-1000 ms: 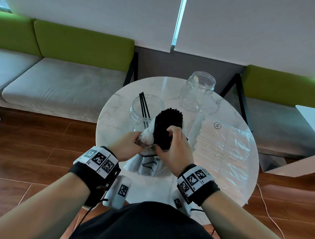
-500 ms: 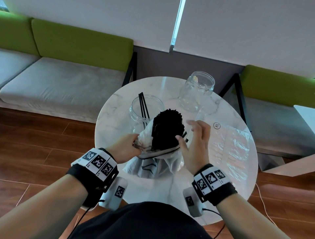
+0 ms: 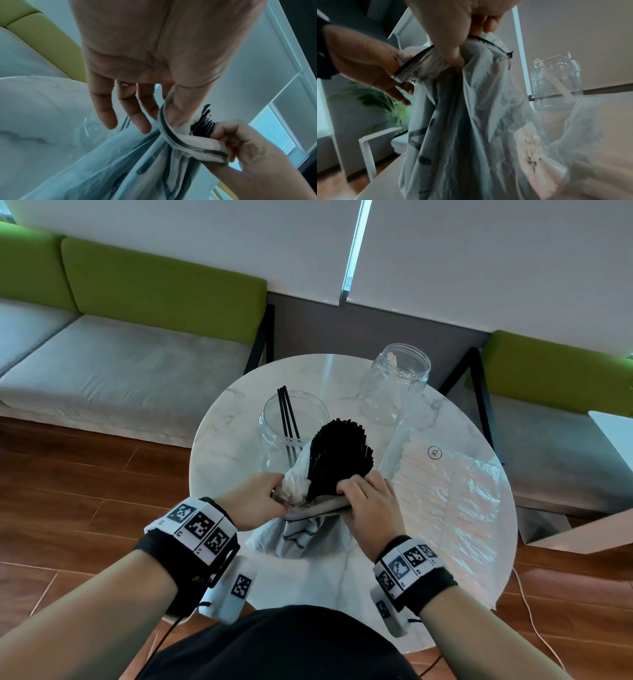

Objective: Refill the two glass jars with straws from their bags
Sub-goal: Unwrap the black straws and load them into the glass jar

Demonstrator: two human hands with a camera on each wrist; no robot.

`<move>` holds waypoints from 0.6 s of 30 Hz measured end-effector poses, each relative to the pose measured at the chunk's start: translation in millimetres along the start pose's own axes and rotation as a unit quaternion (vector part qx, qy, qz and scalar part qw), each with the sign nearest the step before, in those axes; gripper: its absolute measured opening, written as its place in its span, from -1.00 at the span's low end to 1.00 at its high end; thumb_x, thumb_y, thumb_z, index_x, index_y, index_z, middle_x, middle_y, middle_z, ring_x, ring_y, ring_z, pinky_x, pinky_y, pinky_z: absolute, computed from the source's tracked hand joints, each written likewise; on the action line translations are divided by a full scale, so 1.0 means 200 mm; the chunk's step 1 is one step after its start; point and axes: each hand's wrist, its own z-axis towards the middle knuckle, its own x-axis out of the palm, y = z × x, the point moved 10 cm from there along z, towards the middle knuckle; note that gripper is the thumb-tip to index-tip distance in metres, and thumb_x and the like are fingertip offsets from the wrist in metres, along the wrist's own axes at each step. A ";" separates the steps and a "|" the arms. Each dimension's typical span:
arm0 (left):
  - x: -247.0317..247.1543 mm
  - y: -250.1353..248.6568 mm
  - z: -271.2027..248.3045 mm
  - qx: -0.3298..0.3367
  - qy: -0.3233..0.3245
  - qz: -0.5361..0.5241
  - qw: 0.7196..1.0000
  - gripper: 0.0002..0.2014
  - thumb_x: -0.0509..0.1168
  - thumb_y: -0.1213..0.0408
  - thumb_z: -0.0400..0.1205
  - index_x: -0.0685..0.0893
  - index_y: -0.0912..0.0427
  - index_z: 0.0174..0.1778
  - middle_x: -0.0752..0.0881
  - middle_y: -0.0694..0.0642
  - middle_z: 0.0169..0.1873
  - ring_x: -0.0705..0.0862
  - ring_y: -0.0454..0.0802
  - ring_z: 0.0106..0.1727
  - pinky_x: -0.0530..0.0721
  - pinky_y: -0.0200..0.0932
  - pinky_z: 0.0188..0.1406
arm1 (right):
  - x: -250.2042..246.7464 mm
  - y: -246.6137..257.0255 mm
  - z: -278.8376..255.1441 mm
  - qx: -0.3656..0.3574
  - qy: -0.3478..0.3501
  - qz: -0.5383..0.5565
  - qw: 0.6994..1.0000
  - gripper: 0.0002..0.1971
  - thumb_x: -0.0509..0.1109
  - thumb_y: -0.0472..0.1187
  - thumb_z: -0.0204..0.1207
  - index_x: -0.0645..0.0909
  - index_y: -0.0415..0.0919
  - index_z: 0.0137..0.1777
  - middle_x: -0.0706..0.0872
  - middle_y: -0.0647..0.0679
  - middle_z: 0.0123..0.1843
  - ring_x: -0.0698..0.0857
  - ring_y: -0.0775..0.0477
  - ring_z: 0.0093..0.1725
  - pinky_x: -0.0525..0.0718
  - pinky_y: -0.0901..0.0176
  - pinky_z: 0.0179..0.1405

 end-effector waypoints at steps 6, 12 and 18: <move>-0.02 0.05 0.00 -0.013 -0.011 0.015 1.000 -0.80 0.33 0.19 0.25 0.61 0.15 -0.26 0.46 0.01 -0.09 0.50 -0.03 -0.03 0.44 -0.37 -0.18 | -0.02 -0.27 -0.10 0.245 -0.062 0.163 0.954 -0.14 0.71 -0.15 0.03 0.33 -0.11 0.32 0.37 -0.10 0.26 0.44 -0.17 0.26 0.53 -0.16 0.31; 0.04 0.01 -0.01 0.026 0.042 0.043 0.998 -0.46 0.41 0.20 0.32 0.63 0.15 0.28 0.40 -0.06 0.36 0.38 -0.09 0.43 0.32 -0.35 0.32 | 0.30 -0.33 -0.11 0.356 0.204 0.376 0.831 0.22 0.70 -0.11 0.05 -0.04 -0.01 0.62 0.35 -0.02 0.45 0.36 -0.01 0.50 0.49 0.12 0.42; 0.12 0.07 0.02 -0.011 0.040 -0.056 0.998 -0.75 0.54 0.21 0.15 0.70 -0.04 -0.30 0.80 -0.04 -0.25 0.74 -0.06 -0.14 0.72 0.00 0.04 | 0.24 -0.23 -0.06 0.319 0.178 0.432 0.824 -0.27 0.63 -0.27 0.21 0.37 0.17 0.31 0.64 0.00 0.24 0.64 -0.01 0.28 0.64 0.01 0.28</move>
